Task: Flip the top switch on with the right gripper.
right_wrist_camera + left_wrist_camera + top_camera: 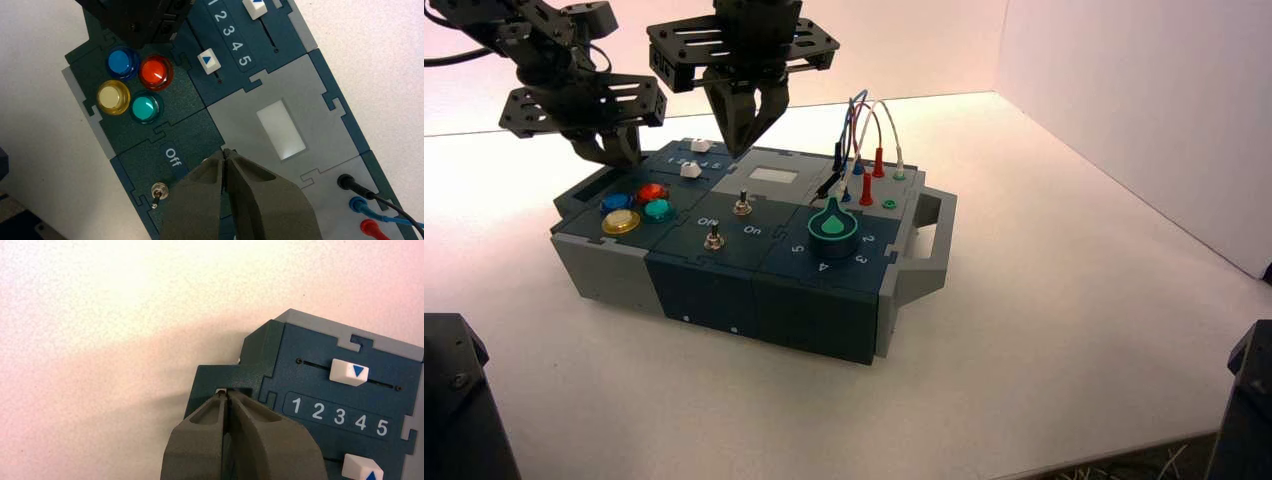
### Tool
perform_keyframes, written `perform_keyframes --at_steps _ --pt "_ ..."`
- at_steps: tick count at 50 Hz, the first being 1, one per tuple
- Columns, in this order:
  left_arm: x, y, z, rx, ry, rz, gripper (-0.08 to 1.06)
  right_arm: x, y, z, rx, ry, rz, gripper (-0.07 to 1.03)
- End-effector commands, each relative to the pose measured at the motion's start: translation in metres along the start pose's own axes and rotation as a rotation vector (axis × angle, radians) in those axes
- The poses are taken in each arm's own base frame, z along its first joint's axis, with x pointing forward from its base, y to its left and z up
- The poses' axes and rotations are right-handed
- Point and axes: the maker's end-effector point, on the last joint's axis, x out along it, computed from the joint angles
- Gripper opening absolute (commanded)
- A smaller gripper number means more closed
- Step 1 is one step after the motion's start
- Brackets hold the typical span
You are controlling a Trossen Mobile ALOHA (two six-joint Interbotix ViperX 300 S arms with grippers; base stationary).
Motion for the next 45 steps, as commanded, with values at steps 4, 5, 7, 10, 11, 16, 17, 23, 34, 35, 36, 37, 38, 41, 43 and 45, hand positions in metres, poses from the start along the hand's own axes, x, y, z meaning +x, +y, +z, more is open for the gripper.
perform_keyframes --at_steps 4,5,7,10,11,16,17,23,34,35,36,37,38,41,43,45 --pt "-0.014 -0.002 0.03 0.006 -0.08 -0.008 -0.03 -0.027 0.001 0.02 0.002 -0.077 0.011 -0.02" --pt "-0.016 -0.002 0.031 0.006 -0.083 -0.009 -0.03 -0.027 0.001 0.019 0.002 -0.076 0.011 -0.02" --pt "-0.017 -0.002 0.032 0.008 -0.086 -0.01 -0.03 -0.027 0.001 0.019 0.001 -0.076 0.01 -0.02" --pt "-0.018 -0.003 0.033 0.008 -0.089 -0.011 -0.03 -0.028 0.001 0.02 -0.003 -0.08 0.008 -0.02" --pt "-0.019 -0.003 0.034 0.008 -0.093 -0.011 -0.03 -0.028 0.0 0.02 -0.004 -0.08 0.005 -0.02" --pt "-0.023 -0.002 0.039 0.016 -0.11 -0.011 -0.03 -0.028 -0.001 0.022 -0.005 -0.087 0.004 -0.02" --pt "-0.024 -0.002 0.04 0.017 -0.113 -0.011 -0.03 -0.029 -0.001 0.022 -0.008 -0.089 0.003 -0.02" --pt "-0.03 -0.003 0.044 0.029 -0.123 -0.013 -0.03 -0.029 -0.002 0.024 -0.001 -0.092 0.003 -0.02" --pt "-0.036 0.001 0.044 0.029 -0.131 -0.009 -0.03 -0.029 -0.005 0.024 0.005 -0.091 0.0 -0.02" --pt "-0.036 0.001 0.045 0.028 -0.133 -0.009 -0.03 -0.029 -0.005 0.024 0.003 -0.091 0.0 -0.02" --pt "-0.038 0.001 0.044 0.028 -0.133 -0.009 -0.03 -0.029 -0.005 0.024 0.003 -0.092 0.0 -0.02" --pt "-0.038 0.001 0.043 0.028 -0.133 -0.01 -0.03 -0.029 -0.005 0.025 0.005 -0.092 -0.001 -0.02" --pt "-0.038 0.002 0.042 0.027 -0.132 -0.009 -0.03 -0.029 -0.006 0.025 0.006 -0.094 -0.001 -0.02" --pt "-0.04 0.002 0.042 0.027 -0.136 -0.009 -0.03 -0.03 -0.006 0.027 0.002 -0.103 -0.001 -0.02" --pt "-0.042 0.002 0.041 0.025 -0.136 -0.01 -0.03 -0.031 -0.006 0.028 0.0 -0.108 -0.002 -0.02" --pt "-0.045 0.001 0.041 0.03 -0.144 -0.011 -0.03 -0.032 -0.007 0.029 -0.001 -0.113 -0.004 -0.02"
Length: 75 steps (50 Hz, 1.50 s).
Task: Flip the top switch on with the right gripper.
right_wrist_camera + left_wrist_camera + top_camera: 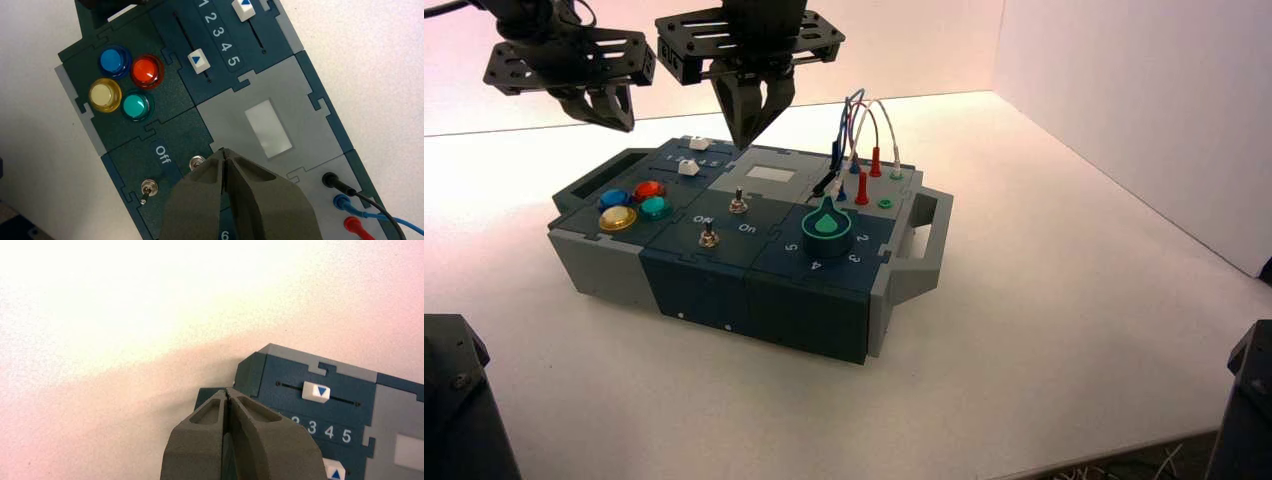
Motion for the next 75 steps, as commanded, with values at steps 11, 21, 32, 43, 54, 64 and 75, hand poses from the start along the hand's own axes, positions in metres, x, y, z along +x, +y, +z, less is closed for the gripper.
perform_keyframes --at_steps 11,21,32,43,54,64,75 --pt "-0.04 -0.001 0.018 0.003 -0.124 -0.009 -0.03 -0.036 0.003 0.037 -0.005 -0.169 0.021 -0.02" --pt "-0.07 -0.003 0.031 0.002 -0.225 -0.018 -0.03 -0.05 0.003 0.052 0.026 -0.283 0.047 -0.02" --pt "-0.081 -0.005 0.038 0.004 -0.271 -0.023 -0.03 -0.044 -0.012 0.057 0.068 -0.301 0.041 -0.02" --pt "-0.082 -0.012 0.04 0.02 -0.286 -0.035 -0.03 -0.045 -0.016 0.071 0.078 -0.338 0.041 -0.02" --pt "-0.084 -0.016 0.042 0.031 -0.313 -0.042 -0.03 -0.058 -0.015 0.085 0.079 -0.393 0.05 -0.02" --pt "-0.087 -0.018 0.041 0.036 -0.32 -0.049 -0.03 -0.069 -0.013 0.097 0.08 -0.43 0.058 -0.02" --pt "-0.094 -0.02 0.039 0.039 -0.337 -0.054 -0.03 -0.075 -0.012 0.105 0.08 -0.449 0.061 -0.02"
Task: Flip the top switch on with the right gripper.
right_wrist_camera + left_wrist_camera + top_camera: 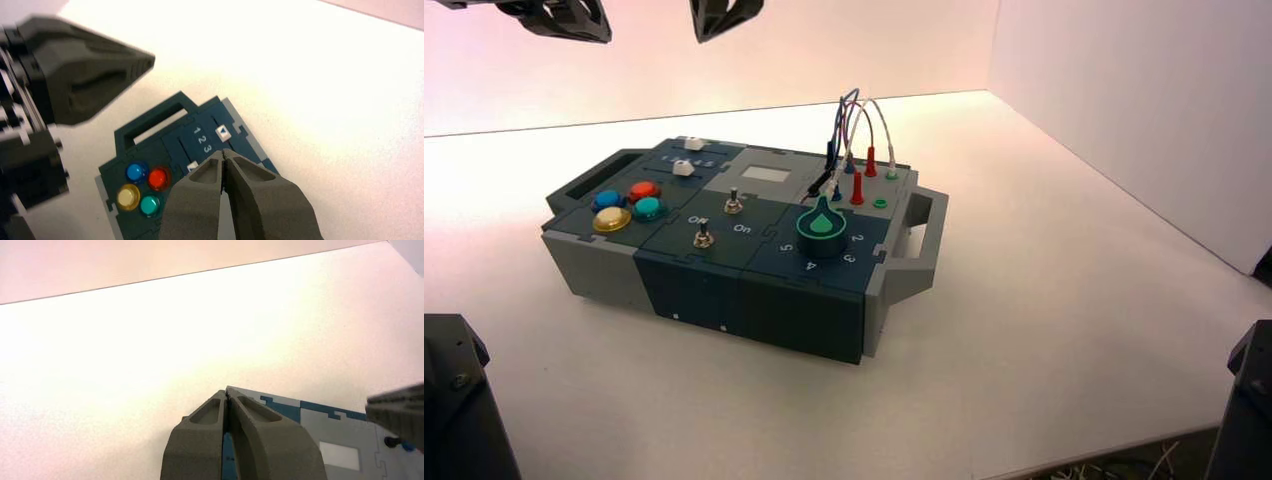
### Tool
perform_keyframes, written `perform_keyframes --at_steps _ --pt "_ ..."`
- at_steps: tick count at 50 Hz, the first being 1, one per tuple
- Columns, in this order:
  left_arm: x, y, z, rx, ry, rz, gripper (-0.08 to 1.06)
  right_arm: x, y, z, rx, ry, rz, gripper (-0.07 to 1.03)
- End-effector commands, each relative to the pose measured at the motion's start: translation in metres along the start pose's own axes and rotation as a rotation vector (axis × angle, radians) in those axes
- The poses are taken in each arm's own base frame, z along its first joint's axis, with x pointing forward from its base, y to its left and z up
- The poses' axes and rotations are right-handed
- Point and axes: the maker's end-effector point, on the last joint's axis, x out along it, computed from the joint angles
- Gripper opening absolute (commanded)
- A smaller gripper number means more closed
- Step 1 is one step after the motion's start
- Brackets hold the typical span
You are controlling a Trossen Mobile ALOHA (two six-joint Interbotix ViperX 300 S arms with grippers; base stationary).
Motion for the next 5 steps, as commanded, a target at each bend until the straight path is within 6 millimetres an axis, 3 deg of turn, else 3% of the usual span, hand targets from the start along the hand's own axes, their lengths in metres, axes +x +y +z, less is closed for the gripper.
perform_keyframes --at_steps 1,5 --pt "-0.0071 -0.0033 0.0121 0.006 -0.048 -0.008 -0.03 -0.0183 0.0041 0.0284 0.009 -0.074 0.014 -0.02" --pt "-0.0096 -0.0034 0.0124 0.004 -0.054 -0.009 -0.03 -0.0181 0.0044 0.0292 0.01 -0.075 0.015 -0.02"
